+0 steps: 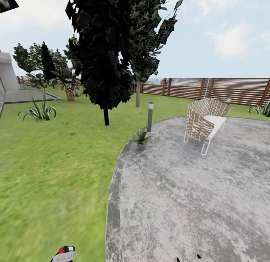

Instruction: Pick up the pesticide atomizer in the garden and spray insectifuge to fully cover both potted plants in the garden.

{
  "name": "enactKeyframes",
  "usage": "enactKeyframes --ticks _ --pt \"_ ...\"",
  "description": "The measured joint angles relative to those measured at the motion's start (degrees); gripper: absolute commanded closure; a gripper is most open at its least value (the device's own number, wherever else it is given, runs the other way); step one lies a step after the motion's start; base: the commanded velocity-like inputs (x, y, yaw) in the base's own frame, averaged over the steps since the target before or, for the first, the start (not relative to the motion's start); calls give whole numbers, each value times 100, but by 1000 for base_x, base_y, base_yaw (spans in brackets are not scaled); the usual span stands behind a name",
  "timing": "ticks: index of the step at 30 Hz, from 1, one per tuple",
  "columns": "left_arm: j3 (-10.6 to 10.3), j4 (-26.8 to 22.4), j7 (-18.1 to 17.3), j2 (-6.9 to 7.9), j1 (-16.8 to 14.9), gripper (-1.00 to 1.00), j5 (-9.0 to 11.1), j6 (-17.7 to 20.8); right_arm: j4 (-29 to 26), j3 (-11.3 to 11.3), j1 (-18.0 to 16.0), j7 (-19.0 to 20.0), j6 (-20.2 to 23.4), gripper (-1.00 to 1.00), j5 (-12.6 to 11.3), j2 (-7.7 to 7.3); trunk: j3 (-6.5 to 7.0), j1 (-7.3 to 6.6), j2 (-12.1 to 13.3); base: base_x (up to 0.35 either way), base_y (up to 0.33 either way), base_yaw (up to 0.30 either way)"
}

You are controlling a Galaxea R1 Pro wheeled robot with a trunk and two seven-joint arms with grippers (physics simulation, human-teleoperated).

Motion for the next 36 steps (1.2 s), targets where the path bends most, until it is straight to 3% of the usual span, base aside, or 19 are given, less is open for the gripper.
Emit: enactKeyframes --ticks 36 --pt "5 0 -2 7 0 100 0 -6 -9 3 0 0 0 -100 -8 1 0 0 0 299 -165 0"
